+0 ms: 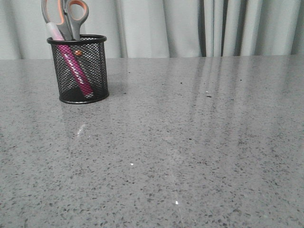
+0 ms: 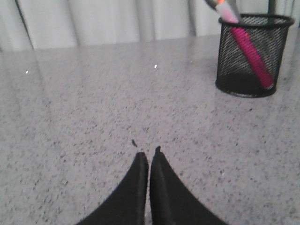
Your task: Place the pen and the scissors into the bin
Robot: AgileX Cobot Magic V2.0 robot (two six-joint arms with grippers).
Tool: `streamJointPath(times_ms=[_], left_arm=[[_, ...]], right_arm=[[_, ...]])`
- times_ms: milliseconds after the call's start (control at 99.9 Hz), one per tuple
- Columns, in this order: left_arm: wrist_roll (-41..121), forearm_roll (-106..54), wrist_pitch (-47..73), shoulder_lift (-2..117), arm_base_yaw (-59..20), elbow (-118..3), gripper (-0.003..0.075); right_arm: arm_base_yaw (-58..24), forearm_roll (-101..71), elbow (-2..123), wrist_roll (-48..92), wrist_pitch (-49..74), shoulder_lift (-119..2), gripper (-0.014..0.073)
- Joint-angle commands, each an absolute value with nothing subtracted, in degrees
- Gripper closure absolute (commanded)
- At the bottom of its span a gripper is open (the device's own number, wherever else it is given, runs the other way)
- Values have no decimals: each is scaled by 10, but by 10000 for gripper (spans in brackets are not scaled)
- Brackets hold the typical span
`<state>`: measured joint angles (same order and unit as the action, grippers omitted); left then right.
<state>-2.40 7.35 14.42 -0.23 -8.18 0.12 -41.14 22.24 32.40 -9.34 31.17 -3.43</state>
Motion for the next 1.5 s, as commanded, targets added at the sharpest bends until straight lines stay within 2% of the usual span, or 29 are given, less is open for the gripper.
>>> streamJointPath(times_ms=[0, 170, 971, 1091, 1171, 1321, 1411, 1491], left_arm=[[-34, 75, 138, -21, -62, 26, 739], [-34, 44, 160, -21, -37, 26, 739], [-34, 45, 160, -21, -37, 26, 739], [-34, 45, 160, -21, -37, 26, 739], [-34, 45, 160, -21, -37, 26, 739], [-34, 45, 160, -21, -37, 26, 739], [-34, 45, 160, -21, -37, 26, 739], [-34, 45, 160, -21, -37, 26, 739]], right_arm=[[-411, 238, 337, -90, 271, -44, 662], [-411, 238, 337, -90, 271, -44, 662], [-411, 238, 336, -90, 271, -44, 662], [-411, 252, 330, -90, 301, -44, 662], [-409, 268, 307, -90, 277, -44, 662], [-337, 213, 233, -37, 209, -45, 662], [-247, 64, 167, 68, 157, -45, 662], [-173, -71, 98, 188, 63, -45, 662]])
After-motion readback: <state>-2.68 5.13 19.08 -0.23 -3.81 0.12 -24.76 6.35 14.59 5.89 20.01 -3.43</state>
